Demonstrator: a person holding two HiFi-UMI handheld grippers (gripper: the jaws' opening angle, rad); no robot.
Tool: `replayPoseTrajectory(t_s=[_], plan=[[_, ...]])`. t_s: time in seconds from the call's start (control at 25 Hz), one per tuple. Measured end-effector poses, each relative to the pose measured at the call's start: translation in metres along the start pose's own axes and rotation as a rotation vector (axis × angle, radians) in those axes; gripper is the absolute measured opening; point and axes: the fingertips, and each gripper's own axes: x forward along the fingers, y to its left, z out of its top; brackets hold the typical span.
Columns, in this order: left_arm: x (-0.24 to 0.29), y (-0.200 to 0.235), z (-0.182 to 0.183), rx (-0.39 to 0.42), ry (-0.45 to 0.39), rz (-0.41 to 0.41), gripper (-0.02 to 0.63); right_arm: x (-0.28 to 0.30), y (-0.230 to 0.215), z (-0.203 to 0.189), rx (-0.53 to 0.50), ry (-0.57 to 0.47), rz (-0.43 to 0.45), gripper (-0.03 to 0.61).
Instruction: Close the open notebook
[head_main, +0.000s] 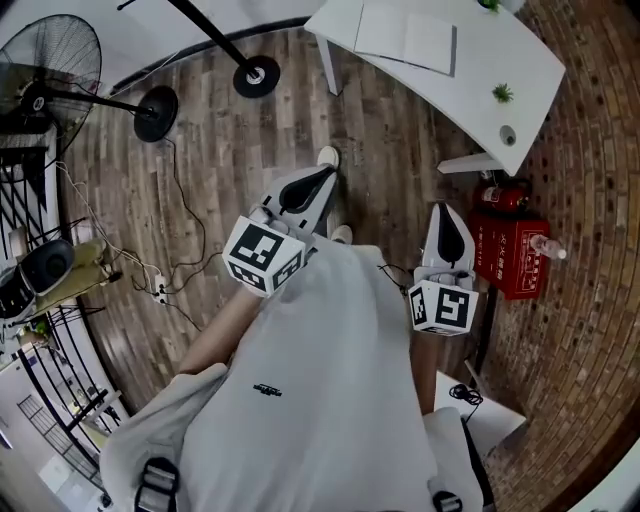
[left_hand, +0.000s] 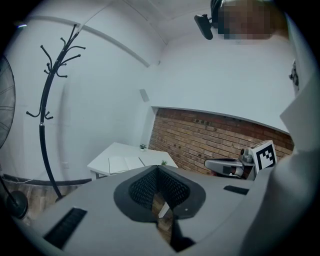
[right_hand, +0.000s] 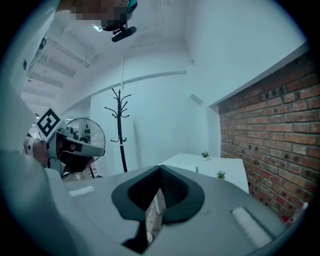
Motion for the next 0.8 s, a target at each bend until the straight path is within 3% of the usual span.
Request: replayPoseTrajectory(t_s=[0.16, 0.4, 0.6, 0.8], plan=[[0.022, 0.016, 0.010, -0.001, 0.000, -0.016, 0.009, 0.026, -0.009, 0.010, 0.086, -0.006, -0.016, 0.011], [0.056, 0.051, 0.032, -0.014, 0.001, -0.032, 0.009, 0.078, -0.012, 0.021, 0.053, 0.009, -0.022, 0.011], [0.086, 0.096, 0.056, -0.026, 0.016, -0.047, 0.009, 0.136, -0.003, 0.040, 0.092, 0.026, 0.022, 0.011], [0.116, 0.141, 0.085, -0.051, 0.001, -0.062, 0.009, 0.199, 0.001, 0.064, 0.050, 0.034, 0.031, 0.011]])
